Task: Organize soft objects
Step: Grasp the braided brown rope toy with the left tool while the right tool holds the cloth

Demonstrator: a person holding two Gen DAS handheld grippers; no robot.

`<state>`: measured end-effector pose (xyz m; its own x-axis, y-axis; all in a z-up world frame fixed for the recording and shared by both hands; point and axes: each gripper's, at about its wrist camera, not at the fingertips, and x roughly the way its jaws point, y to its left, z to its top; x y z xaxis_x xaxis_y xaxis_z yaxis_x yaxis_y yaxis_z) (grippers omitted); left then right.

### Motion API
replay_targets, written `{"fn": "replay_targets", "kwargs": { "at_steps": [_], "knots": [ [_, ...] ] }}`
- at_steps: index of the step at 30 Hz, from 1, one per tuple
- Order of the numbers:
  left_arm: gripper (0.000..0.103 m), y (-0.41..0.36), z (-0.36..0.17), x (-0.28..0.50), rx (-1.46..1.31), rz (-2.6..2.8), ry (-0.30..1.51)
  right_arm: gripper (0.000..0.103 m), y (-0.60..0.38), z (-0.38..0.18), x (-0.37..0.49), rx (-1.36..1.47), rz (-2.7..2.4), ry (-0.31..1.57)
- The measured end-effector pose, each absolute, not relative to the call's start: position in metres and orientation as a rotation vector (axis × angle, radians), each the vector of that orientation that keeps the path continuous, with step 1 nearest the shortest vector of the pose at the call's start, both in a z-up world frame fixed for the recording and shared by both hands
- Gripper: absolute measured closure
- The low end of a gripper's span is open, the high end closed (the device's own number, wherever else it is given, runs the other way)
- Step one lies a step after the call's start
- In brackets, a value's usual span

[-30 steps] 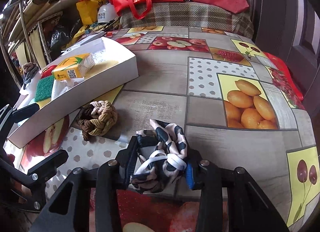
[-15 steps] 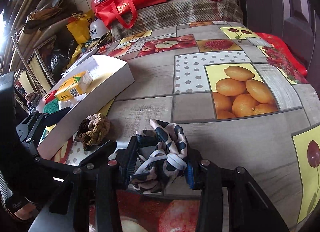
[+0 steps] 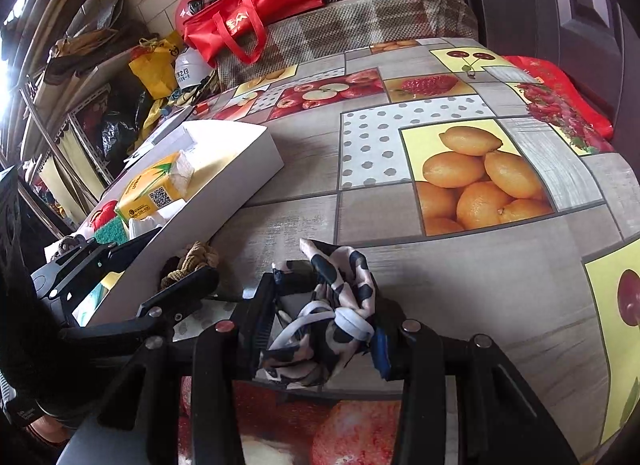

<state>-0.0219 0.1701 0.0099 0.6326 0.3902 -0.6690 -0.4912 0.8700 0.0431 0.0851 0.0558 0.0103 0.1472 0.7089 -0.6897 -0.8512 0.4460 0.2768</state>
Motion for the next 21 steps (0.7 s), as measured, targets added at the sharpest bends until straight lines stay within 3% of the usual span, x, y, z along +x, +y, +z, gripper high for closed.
{"fn": "replay_targets", "kwargs": {
  "at_steps": [4,10,14,21],
  "knots": [
    [0.044,0.199,0.008,-0.030,-0.316,0.441,0.715,0.061,0.056,0.010,0.086,-0.193,1.134,0.868],
    [0.044,0.218,0.023,-0.058,-0.326,0.478,0.577,0.061,0.056,0.010,0.086,-0.191,1.135,0.869],
    [0.044,0.184,0.038,-0.076,-0.182,0.449,0.453,0.061,0.055,0.010,0.086,-0.185,1.138,0.872],
    [0.044,0.150,0.018,-0.030,0.043,0.436,0.697,0.061,0.055,0.010,0.087,-0.185,1.138,0.872]
  ]
}}
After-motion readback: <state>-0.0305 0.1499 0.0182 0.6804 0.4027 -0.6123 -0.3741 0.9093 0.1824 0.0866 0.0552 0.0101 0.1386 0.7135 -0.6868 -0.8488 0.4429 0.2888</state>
